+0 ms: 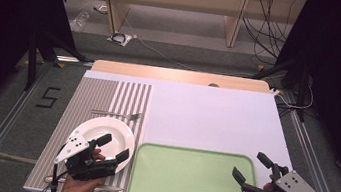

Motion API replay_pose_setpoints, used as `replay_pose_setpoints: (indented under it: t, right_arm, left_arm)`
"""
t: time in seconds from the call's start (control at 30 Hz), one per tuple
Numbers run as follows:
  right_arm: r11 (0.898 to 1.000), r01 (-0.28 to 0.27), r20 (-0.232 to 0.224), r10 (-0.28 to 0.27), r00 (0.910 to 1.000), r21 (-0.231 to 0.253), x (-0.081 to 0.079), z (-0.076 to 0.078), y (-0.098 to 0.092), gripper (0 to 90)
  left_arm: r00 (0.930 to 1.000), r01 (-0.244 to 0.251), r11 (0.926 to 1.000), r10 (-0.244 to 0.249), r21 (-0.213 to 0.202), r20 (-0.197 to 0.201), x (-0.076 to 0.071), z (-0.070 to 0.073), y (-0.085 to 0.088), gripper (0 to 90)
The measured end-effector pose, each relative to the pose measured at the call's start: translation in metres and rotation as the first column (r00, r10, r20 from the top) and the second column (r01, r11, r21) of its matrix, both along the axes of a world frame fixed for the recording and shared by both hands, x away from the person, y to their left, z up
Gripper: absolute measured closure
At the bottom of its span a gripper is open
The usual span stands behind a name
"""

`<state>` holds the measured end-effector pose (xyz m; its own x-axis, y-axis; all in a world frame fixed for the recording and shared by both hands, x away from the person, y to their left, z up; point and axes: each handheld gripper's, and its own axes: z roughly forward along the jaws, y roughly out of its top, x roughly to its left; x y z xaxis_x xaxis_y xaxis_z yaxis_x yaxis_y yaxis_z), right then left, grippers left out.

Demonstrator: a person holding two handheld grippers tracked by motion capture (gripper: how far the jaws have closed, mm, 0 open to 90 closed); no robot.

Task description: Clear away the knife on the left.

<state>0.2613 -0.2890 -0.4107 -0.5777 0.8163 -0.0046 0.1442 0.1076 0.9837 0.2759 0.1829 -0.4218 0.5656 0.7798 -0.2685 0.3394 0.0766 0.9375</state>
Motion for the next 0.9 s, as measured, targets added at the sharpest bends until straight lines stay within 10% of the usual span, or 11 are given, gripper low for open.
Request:
replay_pose_setpoints:
  t: [0.9]
  right_arm:
    - [1.000, 0.008, 0.017, -0.008, 0.9998, -0.006, -0.0006, 0.0010, -0.0011, 12.7]
  left_arm:
    - [1.0000, 0.001, 0.9986, -0.001, 0.053, -0.003, -0.0004, 0.0076, 0.0083, 16.8]
